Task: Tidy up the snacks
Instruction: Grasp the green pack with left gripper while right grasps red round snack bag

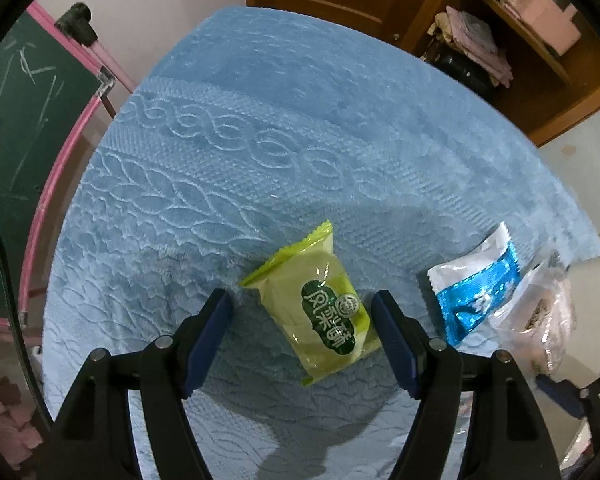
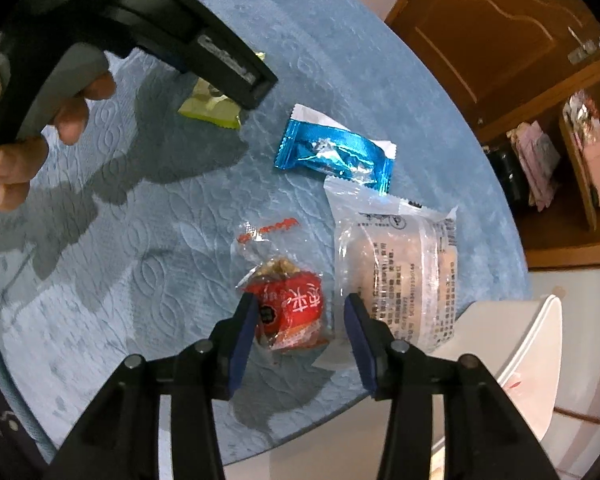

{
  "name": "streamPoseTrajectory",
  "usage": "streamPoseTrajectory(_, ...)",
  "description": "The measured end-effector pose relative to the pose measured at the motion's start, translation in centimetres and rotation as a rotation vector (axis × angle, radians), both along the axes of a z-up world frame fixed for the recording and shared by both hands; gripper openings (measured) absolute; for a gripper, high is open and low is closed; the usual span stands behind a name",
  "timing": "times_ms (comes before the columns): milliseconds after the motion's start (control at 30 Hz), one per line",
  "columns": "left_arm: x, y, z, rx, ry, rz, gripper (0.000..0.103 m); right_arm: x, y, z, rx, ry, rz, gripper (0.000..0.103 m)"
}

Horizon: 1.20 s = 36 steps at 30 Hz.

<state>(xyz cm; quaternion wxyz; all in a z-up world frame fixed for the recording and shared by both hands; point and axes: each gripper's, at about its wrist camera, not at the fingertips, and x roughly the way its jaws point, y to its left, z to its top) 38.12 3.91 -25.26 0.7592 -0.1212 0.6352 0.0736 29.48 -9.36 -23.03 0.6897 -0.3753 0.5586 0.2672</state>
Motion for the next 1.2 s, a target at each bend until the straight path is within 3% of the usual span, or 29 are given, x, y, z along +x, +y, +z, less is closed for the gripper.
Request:
streamPoseTrajectory(133,-0.4,-1.0,0.2,0.047,0.029,-0.018,0.068,-1.0,0.5,-0.4,-0.022,-0.024,0.051,0.054)
streamPoseTrajectory(400,-1.5,-1.1,0.3,0.026,0.053,-0.035,0.066,-0.5,0.3,-0.4,-0.001,-0.027,0.032,0.061)
streamPoseTrajectory(567,-1.6,-0.5,-0.1,0.021,0.069,-0.052,0.066,0.2,0.5,-1.7,-0.014,0.018,0.045,0.067)
streamPoseTrajectory(767,-2.0,-0.4,-0.1,0.015,0.061,-0.064,0.066,0.4,1.7,-3.4,-0.042,0.057,0.058,0.066)
streamPoseTrajectory(800,-2.1,-0.3,-0.1,0.017,0.058,-0.065,0.063,0.9,1.6,-3.4,-0.030,0.086,0.032,0.065)
streamPoseTrajectory(867,-2.3,-0.4,0.2,0.033,0.044,-0.077,0.044,1.5,1.3,-3.4,-0.002,0.134,-0.005,0.051)
streamPoseTrajectory(900,-2.4,-0.4,0.4,0.039,0.032,-0.089,0.038,1.7,1.1,-3.1,0.011,0.136,-0.017,0.050)
streamPoseTrajectory(1200,-5.6,-0.1,2.7,0.009,0.009,-0.143,0.038,-0.1,-0.9,0.4,0.150,0.049,-0.080,0.047)
